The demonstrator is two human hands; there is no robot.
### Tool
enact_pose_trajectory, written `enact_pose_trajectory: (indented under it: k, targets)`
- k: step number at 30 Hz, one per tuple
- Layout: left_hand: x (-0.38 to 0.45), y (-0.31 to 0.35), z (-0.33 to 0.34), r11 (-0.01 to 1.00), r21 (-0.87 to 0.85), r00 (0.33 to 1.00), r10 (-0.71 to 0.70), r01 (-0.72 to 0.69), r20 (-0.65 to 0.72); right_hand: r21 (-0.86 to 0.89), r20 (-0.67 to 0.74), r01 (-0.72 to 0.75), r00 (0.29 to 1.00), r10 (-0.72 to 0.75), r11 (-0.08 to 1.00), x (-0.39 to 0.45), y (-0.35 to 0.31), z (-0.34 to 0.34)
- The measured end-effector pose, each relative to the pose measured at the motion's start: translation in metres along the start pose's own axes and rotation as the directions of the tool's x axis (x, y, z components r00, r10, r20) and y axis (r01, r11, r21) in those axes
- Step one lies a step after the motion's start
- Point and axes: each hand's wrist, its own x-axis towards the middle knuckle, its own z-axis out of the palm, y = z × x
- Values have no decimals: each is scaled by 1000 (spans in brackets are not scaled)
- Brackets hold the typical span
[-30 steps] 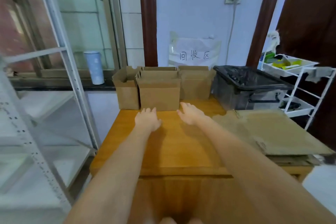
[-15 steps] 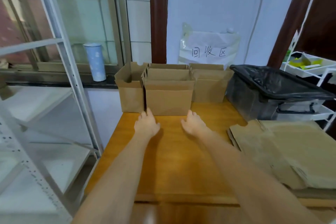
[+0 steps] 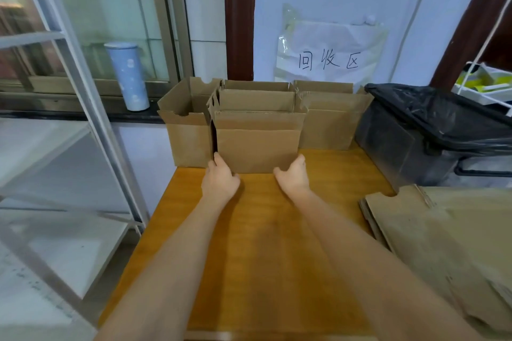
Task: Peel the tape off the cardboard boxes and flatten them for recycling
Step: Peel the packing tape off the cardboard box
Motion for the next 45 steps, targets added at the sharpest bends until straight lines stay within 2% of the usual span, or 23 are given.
enact_pose_trajectory:
  k: [4, 9, 17, 21, 26, 31, 36, 41, 45]
  targets:
    - [2, -3, 2, 999, -32, 1000, -23, 23, -4, 80, 0, -1, 1000, 1, 997, 5, 3, -1]
    - [-10, -6, -2, 1000, -14, 1000, 14, -14, -20, 166, -15, -43, 999, 46, 985, 1, 7, -13]
    - [-49, -4, -18, 983, -174, 999, -51, 50, -1, 98, 62, -63, 996, 57, 993, -39, 21, -42]
    - [-76, -3, -30, 967, -246, 998, -54, 59, 30, 140, 87, -46, 996, 34, 989, -67, 28, -61]
    - [-110, -2, -49, 971, -236, 999, -30, 36, 29, 181, 76, -14, 997, 0, 983, -100, 28, -87]
    - [-143, 9, -68, 966, -253, 998, 57, -57, -5, 220, 79, 28, 996, -46, 975, -135, 22, -113]
    - [-165, 15, -87, 886, -463, 999, 44, -35, 8, 297, 90, 100, 987, -132, 950, -165, 17, -143]
    - [-188, 23, -96, 801, -599, 999, 40, -16, 27, 358, 95, 137, 979, -182, 924, -189, 15, -169]
    - [-206, 32, -101, 693, -720, 998, 61, -36, 9, 350, 109, 195, 963, -247, 916, -204, 16, -180]
